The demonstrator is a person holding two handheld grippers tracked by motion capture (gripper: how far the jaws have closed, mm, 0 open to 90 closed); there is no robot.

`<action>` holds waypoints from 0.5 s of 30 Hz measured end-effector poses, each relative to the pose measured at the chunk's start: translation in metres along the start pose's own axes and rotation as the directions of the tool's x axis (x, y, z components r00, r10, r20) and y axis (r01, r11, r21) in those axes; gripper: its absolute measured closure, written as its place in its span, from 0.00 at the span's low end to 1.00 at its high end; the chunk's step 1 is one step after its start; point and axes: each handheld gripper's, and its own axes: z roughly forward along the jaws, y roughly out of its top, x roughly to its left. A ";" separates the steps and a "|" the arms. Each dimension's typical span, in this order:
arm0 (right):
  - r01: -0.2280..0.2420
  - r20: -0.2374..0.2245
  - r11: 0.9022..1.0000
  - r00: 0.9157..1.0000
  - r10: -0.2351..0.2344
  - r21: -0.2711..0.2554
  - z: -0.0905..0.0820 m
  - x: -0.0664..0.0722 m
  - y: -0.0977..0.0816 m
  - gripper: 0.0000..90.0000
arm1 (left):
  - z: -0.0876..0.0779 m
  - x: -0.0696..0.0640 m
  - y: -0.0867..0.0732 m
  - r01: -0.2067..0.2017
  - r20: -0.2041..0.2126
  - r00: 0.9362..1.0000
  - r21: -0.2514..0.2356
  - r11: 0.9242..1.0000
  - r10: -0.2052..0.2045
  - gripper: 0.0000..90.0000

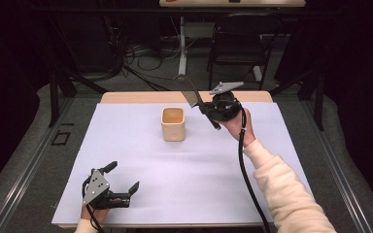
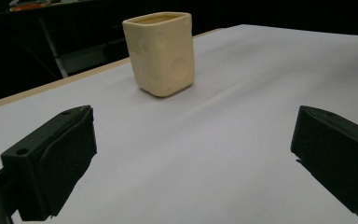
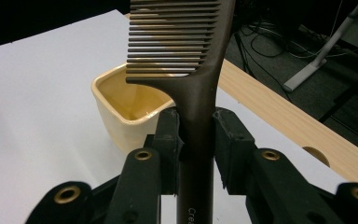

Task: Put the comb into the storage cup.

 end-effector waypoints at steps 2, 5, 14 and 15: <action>-0.003 0.001 1.000 1.000 0.003 -0.001 0.001 0.000 0.000 0.80 | 0.000 0.000 0.000 0.001 0.001 1.000 -0.001 1.000 -0.001 0.00; -0.004 0.001 1.000 1.000 0.004 -0.005 0.001 0.000 0.000 0.80 | 0.000 0.000 0.000 0.001 0.002 1.000 0.001 1.000 -0.001 0.00; -0.008 0.011 0.999 1.000 0.009 -0.037 0.004 -0.001 0.002 0.80 | 0.000 0.000 0.000 0.000 0.000 1.000 0.003 1.000 0.000 0.00; -0.010 0.009 0.999 1.000 0.010 -0.038 0.004 -0.001 0.002 0.80 | 0.000 0.000 0.000 0.001 0.001 1.000 0.003 1.000 -0.001 0.00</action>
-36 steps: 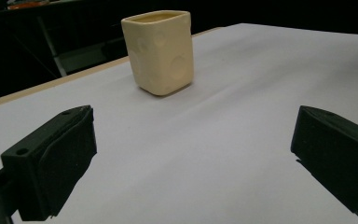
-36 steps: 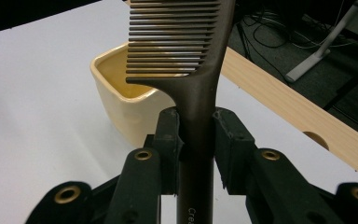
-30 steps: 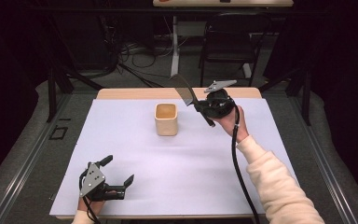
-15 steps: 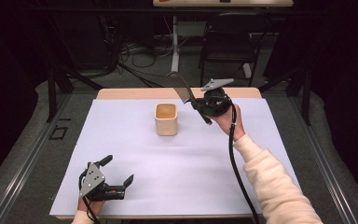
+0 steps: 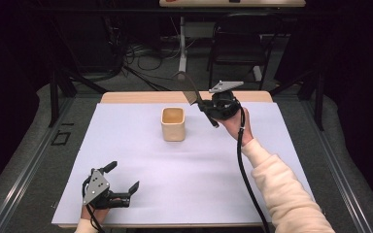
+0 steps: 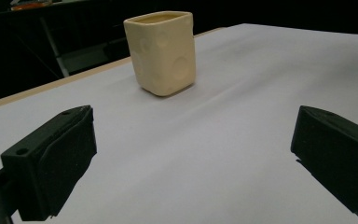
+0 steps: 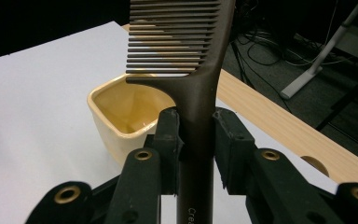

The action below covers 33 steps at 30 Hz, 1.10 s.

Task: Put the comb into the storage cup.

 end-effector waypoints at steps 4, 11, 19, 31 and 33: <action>-0.001 0.000 1.000 1.000 0.001 -0.009 0.002 0.001 0.002 0.80 | 0.000 0.000 0.000 -0.002 0.000 1.000 -0.002 1.000 0.002 0.00; 0.002 -0.002 1.000 1.000 -0.002 -0.022 0.004 0.003 0.004 0.80 | 0.000 0.000 0.000 -0.004 0.000 1.000 -0.004 1.000 0.004 0.00; 0.007 -0.004 0.999 1.000 -0.007 -0.031 0.005 0.005 0.008 0.80 | 0.000 0.000 0.000 -0.003 0.002 1.000 -0.004 1.000 0.003 0.00; -0.001 -0.006 0.999 1.000 0.001 -0.046 0.011 0.007 0.009 0.80 | -0.001 0.000 0.001 -0.003 -0.003 1.000 -0.007 1.000 0.003 0.00; -0.003 -0.005 0.999 1.000 0.003 -0.051 0.012 0.007 0.009 0.80 | -0.001 0.000 0.001 -0.002 -0.001 1.000 -0.008 1.000 0.002 0.00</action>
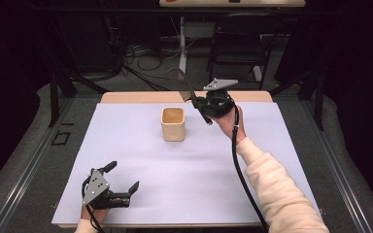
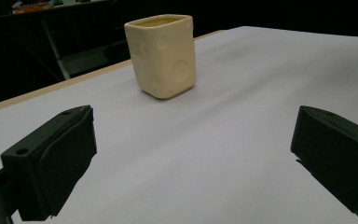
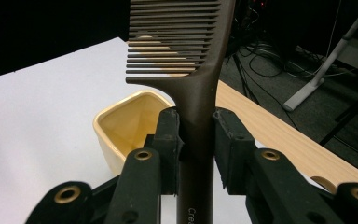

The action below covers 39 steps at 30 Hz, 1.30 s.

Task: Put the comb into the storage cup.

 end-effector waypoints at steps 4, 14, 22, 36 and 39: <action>-0.004 0.000 1.000 1.000 0.004 -0.013 0.001 0.001 0.001 0.80 | 0.000 0.000 0.000 -0.001 0.000 1.000 0.003 1.000 0.001 0.00; 0.001 0.004 1.000 1.000 -0.001 -0.031 0.006 0.005 0.006 0.80 | 0.000 0.000 0.000 0.000 0.000 1.000 0.003 1.000 0.000 0.00; 0.004 0.001 0.999 1.000 -0.004 -0.034 0.011 0.008 0.009 0.80 | 0.000 0.000 0.000 0.001 -0.004 1.000 0.001 1.000 -0.001 0.00; 0.008 -0.001 0.999 1.000 -0.008 -0.037 0.018 0.011 0.016 0.80 | 0.000 0.000 0.000 0.000 -0.004 1.000 -0.001 1.000 0.000 0.00; 0.012 -0.006 0.999 1.000 -0.012 -0.033 0.019 0.012 0.018 0.80 | 0.000 0.000 0.000 -0.001 -0.003 1.000 0.000 1.000 0.001 0.00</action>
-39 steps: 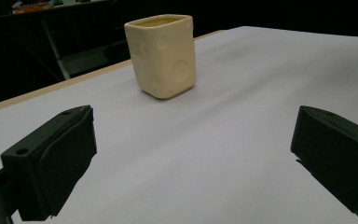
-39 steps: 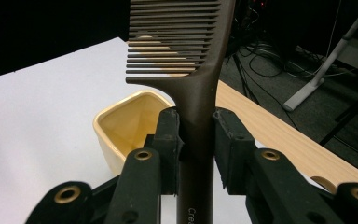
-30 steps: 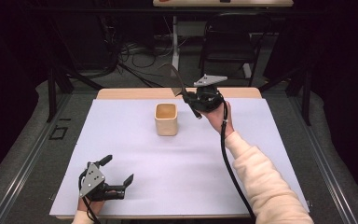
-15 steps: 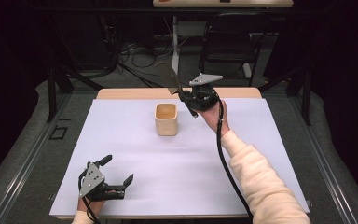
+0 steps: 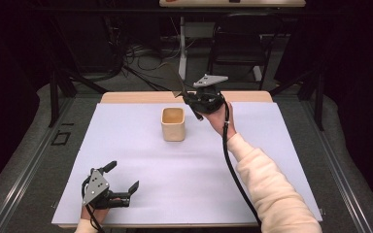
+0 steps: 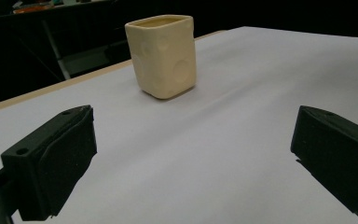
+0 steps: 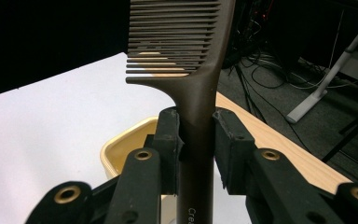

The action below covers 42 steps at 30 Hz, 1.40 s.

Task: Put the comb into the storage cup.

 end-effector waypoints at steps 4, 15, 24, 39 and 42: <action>-0.002 -0.004 1.000 1.000 0.002 -0.007 0.002 0.001 0.002 0.80 | 0.000 0.000 0.000 0.000 -0.002 1.000 0.000 1.000 0.000 0.00; 0.005 -0.019 1.000 1.000 -0.006 -0.009 0.006 0.005 0.012 0.80 | 0.000 0.000 0.000 -0.001 -0.001 1.000 0.001 1.000 0.001 0.00; -0.003 -0.030 1.000 1.000 0.002 -0.020 0.011 0.006 0.016 0.80 | 0.000 0.000 0.000 -0.001 0.004 1.000 0.004 1.000 0.001 0.00; 0.006 -0.036 1.000 0.999 -0.007 -0.015 0.021 0.010 0.018 0.80 | 0.000 0.000 0.000 -0.002 0.003 1.000 0.003 1.000 0.001 0.00; 0.005 -0.036 1.000 0.999 -0.005 -0.015 0.023 0.011 0.020 0.80 | 0.000 0.000 0.000 -0.002 0.004 1.000 0.004 1.000 0.002 0.00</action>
